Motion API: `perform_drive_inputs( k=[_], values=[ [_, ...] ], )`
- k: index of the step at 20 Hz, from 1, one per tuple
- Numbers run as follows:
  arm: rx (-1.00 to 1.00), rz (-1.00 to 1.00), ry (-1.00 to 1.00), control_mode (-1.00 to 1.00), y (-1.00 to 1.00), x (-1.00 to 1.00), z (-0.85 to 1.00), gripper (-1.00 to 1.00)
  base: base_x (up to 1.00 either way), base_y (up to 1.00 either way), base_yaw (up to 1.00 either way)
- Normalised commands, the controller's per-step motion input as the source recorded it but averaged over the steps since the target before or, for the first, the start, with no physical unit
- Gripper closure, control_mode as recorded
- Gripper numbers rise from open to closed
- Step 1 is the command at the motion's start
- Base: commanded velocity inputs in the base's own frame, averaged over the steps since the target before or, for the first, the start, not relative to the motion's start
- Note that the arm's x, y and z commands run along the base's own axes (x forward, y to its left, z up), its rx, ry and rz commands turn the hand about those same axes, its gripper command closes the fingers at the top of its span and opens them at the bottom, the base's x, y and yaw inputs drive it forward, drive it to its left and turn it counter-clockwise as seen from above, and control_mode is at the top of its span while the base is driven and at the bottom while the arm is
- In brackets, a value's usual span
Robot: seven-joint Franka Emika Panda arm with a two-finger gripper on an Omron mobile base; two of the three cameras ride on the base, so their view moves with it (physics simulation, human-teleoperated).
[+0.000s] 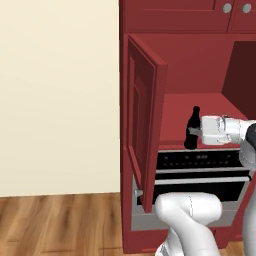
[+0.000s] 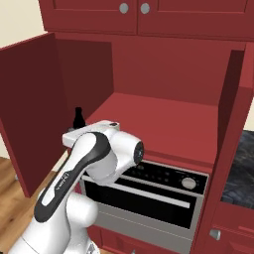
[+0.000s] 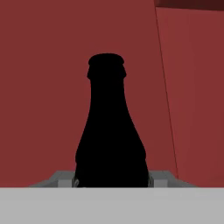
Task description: Pick the bottled drink from the counter and place it in the open cabinet.
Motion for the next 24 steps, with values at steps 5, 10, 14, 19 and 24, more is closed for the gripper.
perform_drive_inputs(
  k=[5,10,14,19,24],
  values=[
    [0.00,-0.10,0.00,-1.00,-0.19,0.17,0.08,1.00,0.00,0.00,0.00],
    [0.00,-0.07,0.00,-1.00,-0.34,0.28,0.06,1.00,0.00,0.00,0.00],
    [0.00,-0.05,0.00,-1.00,-0.39,0.34,0.01,1.00,0.00,0.00,0.00],
    [0.00,-0.02,-0.02,-1.00,-0.27,0.34,0.00,1.00,0.00,0.00,0.00],
    [0.00,-0.01,-0.05,-1.00,-0.12,0.36,0.00,1.00,0.00,0.00,0.00]
  ],
)
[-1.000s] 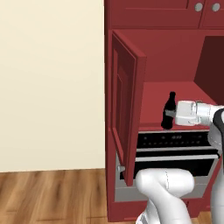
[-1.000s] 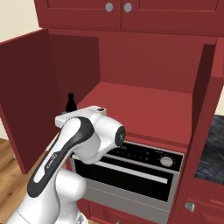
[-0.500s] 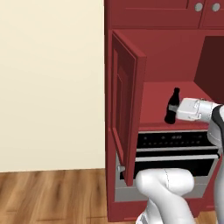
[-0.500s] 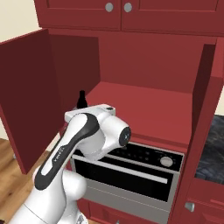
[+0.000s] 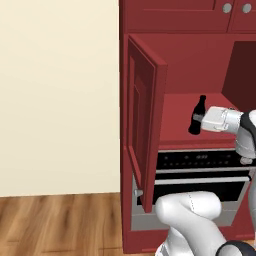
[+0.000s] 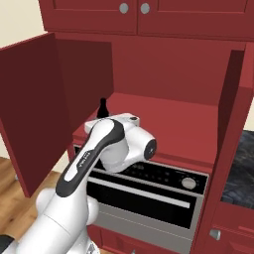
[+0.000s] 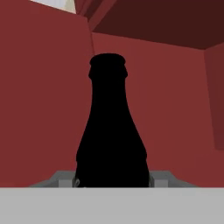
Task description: Pick the bottled drink from the counter and place it in the open cabinet.
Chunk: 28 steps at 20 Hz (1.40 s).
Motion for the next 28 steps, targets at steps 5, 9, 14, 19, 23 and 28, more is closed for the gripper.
perform_drive_inputs(
  k=[5,9,14,19,23,28],
  values=[
    [0.00,-0.03,-0.03,-1.00,-0.03,0.33,0.00,1.00,0.00,0.00,0.00],
    [0.00,-0.04,0.00,-1.00,-0.01,0.37,0.00,1.00,0.00,0.00,0.00],
    [0.00,-0.04,0.00,-1.00,-0.01,0.38,0.00,1.00,0.00,0.00,0.00],
    [0.00,-0.05,0.00,-1.00,-0.02,0.40,-0.02,1.00,0.00,0.00,0.00],
    [-0.03,-0.03,0.00,-1.00,-0.03,0.46,-0.03,1.00,0.00,0.00,0.00],
    [0.00,-0.01,0.00,-1.00,-0.08,0.33,-0.12,1.00,0.00,0.00,0.00]
  ],
)
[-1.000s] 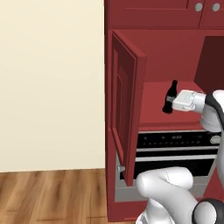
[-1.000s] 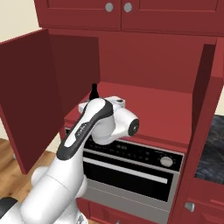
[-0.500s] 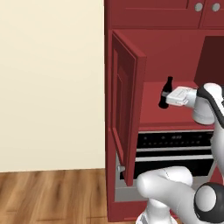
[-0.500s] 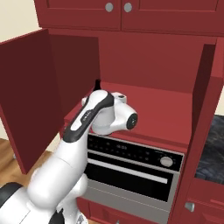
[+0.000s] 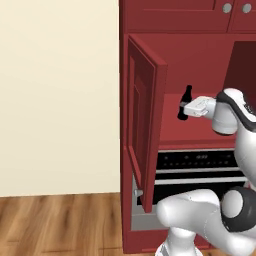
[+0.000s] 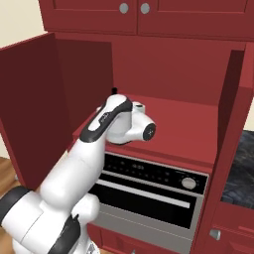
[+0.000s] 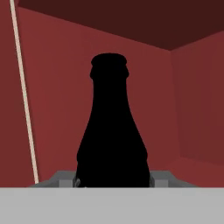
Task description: Pick the bottled drink from the counter and place it in the open cabinet.
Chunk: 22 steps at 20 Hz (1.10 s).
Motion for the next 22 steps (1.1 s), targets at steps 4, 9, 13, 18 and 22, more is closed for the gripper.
perform_drive_inputs(
  k=[4,9,13,18,22],
  values=[
    [0.00,-0.02,0.00,-1.00,-0.11,0.26,-0.16,1.00,0.00,0.00,0.00],
    [-0.02,-0.01,0.00,-1.00,-0.13,0.20,-0.19,1.00,0.00,0.00,0.00],
    [-0.03,0.00,0.00,-1.00,-0.13,0.19,-0.11,1.00,0.00,0.00,0.00],
    [-0.05,0.00,0.00,-1.00,-0.10,0.22,-0.09,1.00,0.00,0.00,0.00],
    [-0.06,-0.01,0.00,-1.00,-0.01,0.20,-0.14,1.00,0.00,0.00,0.00]
  ],
)
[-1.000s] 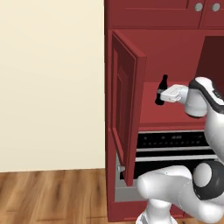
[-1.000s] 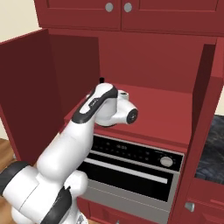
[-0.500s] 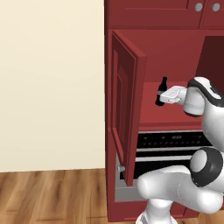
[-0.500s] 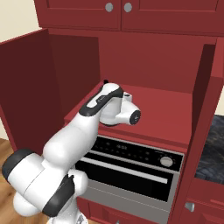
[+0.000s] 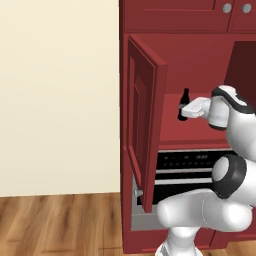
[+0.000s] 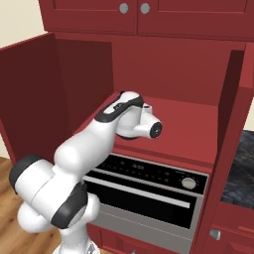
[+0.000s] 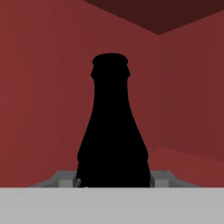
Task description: Pick the bottled drink from the counter and place it in the open cabinet.
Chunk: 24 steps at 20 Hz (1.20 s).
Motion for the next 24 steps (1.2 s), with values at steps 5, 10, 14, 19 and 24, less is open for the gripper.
perform_drive_inputs(
  k=[5,10,14,19,24],
  values=[
    [-0.04,0.00,0.00,-1.00,-0.03,0.20,-0.17,1.00,0.00,0.00,0.00],
    [-0.02,-0.01,0.00,-1.00,-0.07,0.15,-0.16,1.00,0.00,0.00,0.00],
    [0.00,-0.02,0.00,-1.00,-0.11,0.13,-0.17,1.00,0.00,0.00,0.00],
    [0.00,-0.01,0.00,-1.00,-0.11,0.11,-0.14,1.00,0.00,0.00,0.00],
    [0.00,0.00,0.00,-1.00,-0.12,0.00,-0.10,1.00,0.00,0.00,0.00]
  ],
)
